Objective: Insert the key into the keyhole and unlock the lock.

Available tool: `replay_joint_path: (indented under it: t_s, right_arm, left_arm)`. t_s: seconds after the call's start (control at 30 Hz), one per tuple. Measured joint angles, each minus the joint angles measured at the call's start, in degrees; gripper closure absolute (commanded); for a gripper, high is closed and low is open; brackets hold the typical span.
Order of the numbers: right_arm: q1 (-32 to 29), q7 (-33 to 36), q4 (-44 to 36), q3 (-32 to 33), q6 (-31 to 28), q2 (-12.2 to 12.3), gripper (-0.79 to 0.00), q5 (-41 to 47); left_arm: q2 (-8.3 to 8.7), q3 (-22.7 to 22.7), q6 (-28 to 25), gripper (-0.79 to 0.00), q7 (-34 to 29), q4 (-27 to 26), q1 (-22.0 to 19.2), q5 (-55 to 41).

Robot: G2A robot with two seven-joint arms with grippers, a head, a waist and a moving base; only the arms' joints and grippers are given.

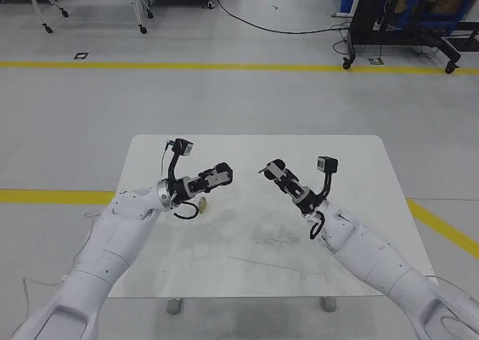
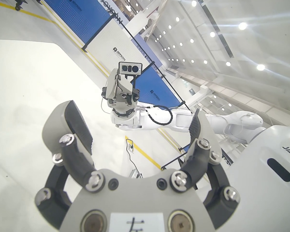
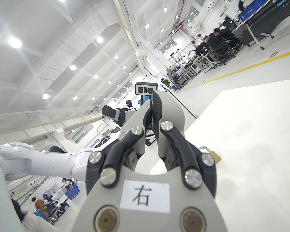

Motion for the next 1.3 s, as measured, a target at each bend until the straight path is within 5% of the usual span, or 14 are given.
replay_joint_path:
  t_s: [0.2, 0.73, 1.3]
  right_arm:
    - [-1.4, 5.9, -2.2, -0.1, 4.8, -0.7, 0.0, 5.3]
    - [-1.8, 8.7, -1.3, 0.3, 3.6, -2.7, 0.0, 7.2]
    - [-1.8, 8.7, -1.3, 0.3, 3.6, -2.7, 0.0, 7.2]
  left_arm:
    - [-0.44, 2.8, -1.1, -0.785, 1.1, 2.6, -1.8, -0.3]
    - [-2.68, 10.5, -0.8, -0.129, 0.8, 8.8, -5.6, 0.2]
    - [-3.4, 11.8, -2.2, -0.219, 2.3, 12.4, -7.3, -1.5]
